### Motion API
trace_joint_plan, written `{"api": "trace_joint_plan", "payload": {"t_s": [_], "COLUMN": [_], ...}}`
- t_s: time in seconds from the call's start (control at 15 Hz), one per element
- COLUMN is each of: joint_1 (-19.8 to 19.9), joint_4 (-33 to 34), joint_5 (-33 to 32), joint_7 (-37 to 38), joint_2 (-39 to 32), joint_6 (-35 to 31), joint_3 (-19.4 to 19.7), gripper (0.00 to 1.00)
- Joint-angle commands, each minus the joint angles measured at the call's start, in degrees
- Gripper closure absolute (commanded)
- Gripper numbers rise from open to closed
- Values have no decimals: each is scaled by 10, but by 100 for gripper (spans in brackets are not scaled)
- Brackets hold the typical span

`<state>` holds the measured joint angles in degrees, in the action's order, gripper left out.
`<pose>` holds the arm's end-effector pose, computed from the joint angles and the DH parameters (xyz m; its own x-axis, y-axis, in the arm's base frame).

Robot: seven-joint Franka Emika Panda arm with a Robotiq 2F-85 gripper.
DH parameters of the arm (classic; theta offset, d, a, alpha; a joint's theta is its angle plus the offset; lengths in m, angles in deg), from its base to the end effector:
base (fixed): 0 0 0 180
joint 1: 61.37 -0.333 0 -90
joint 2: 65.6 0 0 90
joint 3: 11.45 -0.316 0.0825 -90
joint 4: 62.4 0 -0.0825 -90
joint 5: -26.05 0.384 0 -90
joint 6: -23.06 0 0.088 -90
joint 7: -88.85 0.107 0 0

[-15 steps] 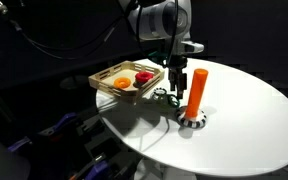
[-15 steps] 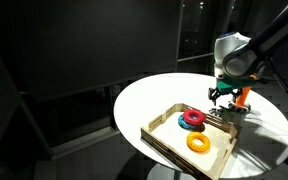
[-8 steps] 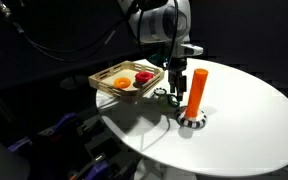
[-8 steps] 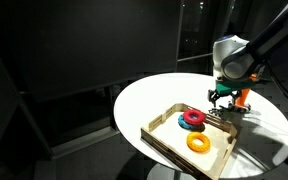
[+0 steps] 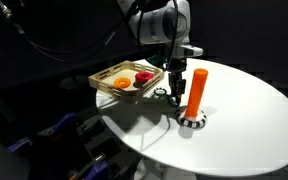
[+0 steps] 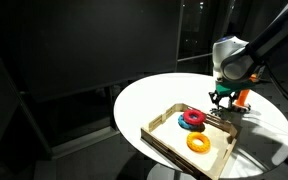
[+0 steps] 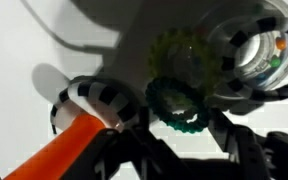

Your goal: Move the dark green ring from the table to the tray

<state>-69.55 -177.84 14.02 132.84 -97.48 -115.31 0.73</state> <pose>0.5846 -0.0423 0.1669 0.8005 -0.5985 0.0316 -0.5821 -0.7638 0.2789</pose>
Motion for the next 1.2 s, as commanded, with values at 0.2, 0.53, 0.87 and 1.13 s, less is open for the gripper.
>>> {"api": "trace_joint_plan", "payload": {"t_s": [0.2, 0.53, 0.87, 1.13], "joint_1": [-10, -6, 4, 13], "joint_4": [11, 7, -1, -4], "joint_5": [-13, -4, 19, 62], "joint_7": [25, 22, 6, -8], "joint_2": [5, 25, 67, 109], "joint_6": [10, 17, 40, 76], "joint_3": [10, 3, -18, -47], "gripper": [94, 95, 95, 95]}}
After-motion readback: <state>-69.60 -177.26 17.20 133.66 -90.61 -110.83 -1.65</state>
